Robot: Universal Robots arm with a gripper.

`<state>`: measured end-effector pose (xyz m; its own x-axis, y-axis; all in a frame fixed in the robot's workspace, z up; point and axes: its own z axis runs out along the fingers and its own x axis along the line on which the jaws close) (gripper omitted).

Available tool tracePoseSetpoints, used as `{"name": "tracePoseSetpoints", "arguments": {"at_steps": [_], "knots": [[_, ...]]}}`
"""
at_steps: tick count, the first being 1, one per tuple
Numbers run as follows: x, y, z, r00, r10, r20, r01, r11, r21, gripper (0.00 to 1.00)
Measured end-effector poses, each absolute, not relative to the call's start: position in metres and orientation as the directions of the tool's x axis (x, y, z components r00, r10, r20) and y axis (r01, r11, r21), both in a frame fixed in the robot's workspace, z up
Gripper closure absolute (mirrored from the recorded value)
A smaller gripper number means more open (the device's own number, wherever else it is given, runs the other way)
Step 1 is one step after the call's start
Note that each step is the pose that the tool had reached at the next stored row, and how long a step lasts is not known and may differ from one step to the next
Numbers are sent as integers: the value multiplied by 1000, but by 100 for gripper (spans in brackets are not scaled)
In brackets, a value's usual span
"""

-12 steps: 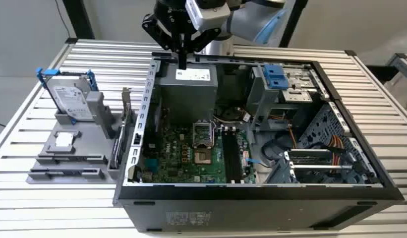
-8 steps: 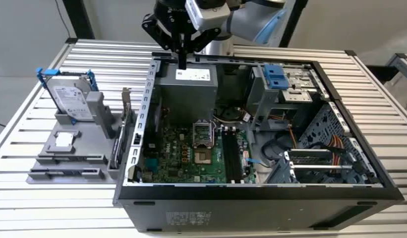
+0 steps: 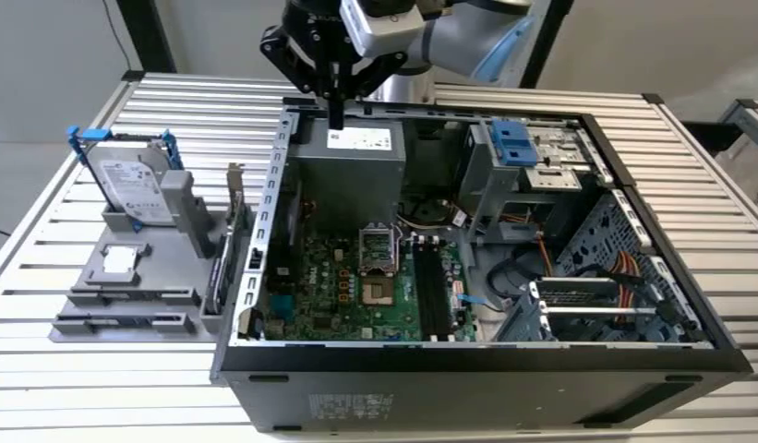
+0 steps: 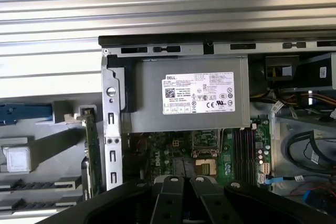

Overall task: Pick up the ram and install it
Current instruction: 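Reach for the ram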

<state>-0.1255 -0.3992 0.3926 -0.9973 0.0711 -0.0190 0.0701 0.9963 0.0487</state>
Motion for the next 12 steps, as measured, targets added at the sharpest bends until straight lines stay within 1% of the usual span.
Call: {"name": "tracePoseSetpoints", "arguments": {"at_steps": [12], "knots": [[-133,-399,393,-997,71,-19,70,996,49,100]]}}
